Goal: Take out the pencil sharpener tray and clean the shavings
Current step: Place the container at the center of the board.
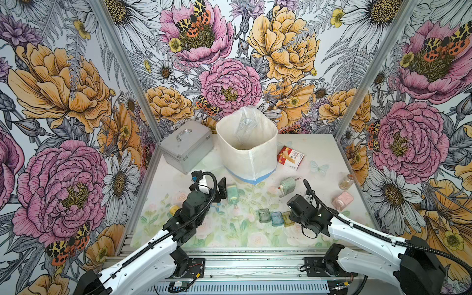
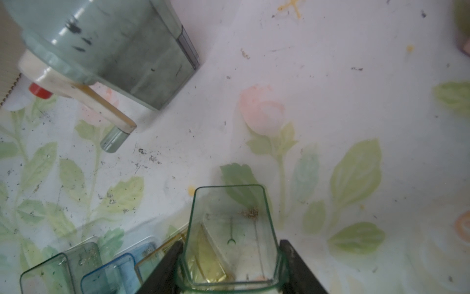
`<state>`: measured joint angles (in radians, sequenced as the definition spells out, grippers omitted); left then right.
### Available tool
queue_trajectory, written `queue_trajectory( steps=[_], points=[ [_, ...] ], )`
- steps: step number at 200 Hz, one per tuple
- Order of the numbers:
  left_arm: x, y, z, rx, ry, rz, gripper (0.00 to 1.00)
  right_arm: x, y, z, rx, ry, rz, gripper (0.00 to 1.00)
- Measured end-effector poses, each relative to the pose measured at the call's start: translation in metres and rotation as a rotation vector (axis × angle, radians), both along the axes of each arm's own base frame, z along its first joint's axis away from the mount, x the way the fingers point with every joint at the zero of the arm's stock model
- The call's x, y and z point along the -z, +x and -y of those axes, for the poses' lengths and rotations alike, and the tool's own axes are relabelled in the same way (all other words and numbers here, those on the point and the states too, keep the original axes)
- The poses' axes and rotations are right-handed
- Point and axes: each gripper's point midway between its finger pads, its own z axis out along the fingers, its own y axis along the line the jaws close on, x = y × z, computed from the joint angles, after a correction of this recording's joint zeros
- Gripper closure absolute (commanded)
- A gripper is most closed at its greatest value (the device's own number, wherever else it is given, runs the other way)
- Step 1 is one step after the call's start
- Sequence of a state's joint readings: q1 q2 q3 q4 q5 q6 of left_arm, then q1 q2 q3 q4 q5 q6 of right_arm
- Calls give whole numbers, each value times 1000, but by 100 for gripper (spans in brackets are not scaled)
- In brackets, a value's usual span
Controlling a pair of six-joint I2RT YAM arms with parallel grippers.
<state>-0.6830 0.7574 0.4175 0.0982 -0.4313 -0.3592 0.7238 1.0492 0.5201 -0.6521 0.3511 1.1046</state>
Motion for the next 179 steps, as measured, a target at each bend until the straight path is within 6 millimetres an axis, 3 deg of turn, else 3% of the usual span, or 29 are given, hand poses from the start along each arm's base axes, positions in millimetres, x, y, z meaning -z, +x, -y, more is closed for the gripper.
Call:
queue_trajectory(
  steps=[78,136,179],
  points=[
    [-19,-10,-7,4,-48,46,1,2,-5,1,-15,39,6,53],
    [-17,-13,-9,4,-40,36,1,2,0,5,-38,-9,-16,52],
    [-16,-13,-9,4,-37,32,1,3,2,5,-57,-30,-25,45]
  ],
)
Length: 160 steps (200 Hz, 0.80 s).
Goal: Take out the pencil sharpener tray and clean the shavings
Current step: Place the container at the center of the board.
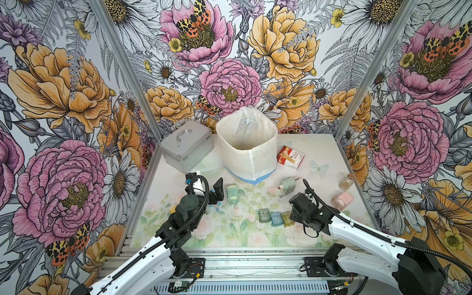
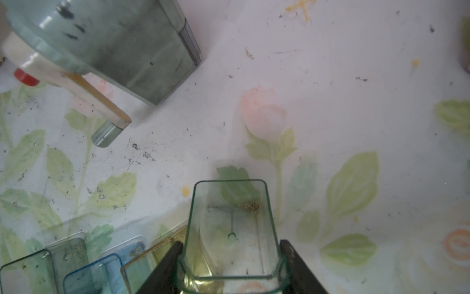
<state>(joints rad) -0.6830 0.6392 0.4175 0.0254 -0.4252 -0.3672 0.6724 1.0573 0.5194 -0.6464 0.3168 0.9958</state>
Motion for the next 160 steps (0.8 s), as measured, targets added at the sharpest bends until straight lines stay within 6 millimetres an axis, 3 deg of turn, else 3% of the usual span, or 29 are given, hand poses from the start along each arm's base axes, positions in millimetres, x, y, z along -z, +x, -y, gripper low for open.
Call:
queue_trajectory(
  steps=[107,130,160],
  points=[
    [5,0,6,17,18,-16,1,12,-15,1,-13,1,-95,33],
    [4,-3,22,72,49,-18,1,10,-16,0,-8,18,-96,33],
    [-2,-13,59,203,123,-1,1,1,-11,1,14,62,-59,33]
  ],
)
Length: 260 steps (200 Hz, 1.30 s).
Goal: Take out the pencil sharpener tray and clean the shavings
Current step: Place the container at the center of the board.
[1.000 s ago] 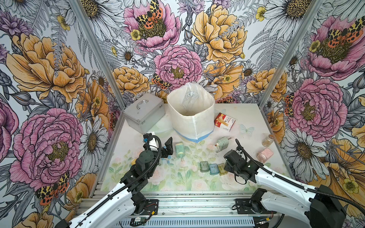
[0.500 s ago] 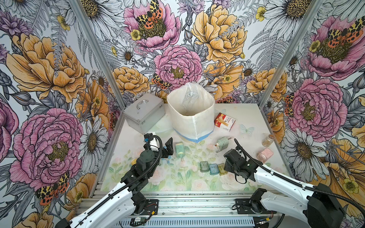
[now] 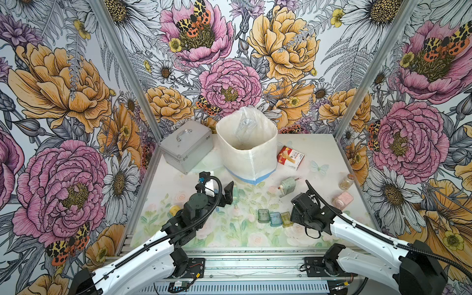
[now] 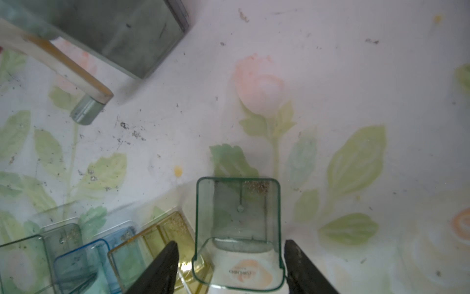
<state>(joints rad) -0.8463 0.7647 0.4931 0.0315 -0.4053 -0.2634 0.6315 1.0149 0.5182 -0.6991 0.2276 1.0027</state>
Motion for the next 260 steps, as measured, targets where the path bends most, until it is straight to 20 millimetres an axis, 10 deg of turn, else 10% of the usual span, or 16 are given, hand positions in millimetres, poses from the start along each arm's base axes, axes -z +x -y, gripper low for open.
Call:
queue_trajectory(
  steps=[260],
  points=[
    [65,14,175,442,148,-103,1,-48,44,48,64,-19,164,7]
  ],
)
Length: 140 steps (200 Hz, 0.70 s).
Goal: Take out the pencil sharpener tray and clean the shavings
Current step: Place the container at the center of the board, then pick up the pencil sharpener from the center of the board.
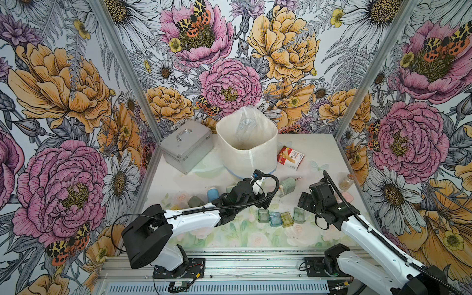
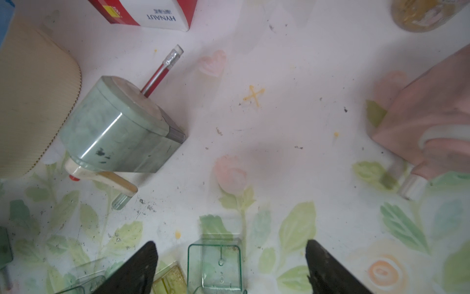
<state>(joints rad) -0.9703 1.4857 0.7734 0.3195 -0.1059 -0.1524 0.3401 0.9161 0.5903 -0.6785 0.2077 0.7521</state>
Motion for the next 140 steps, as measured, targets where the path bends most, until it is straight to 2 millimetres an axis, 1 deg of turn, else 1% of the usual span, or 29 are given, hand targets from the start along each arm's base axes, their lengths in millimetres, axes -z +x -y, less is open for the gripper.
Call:
queue_trajectory(
  steps=[20,58,88,140],
  points=[
    [5,4,10,18,8,-10,1,-2,5,5,13,19,10,6],
    [15,16,27,40,13,-29,1,-6,11,10,31,68,29,2],
    [21,24,40,67,6,-46,1,-17,18,13,45,127,81,0],
    [39,38,59,125,3,-94,1,-32,27,23,85,226,149,1]
  ],
)
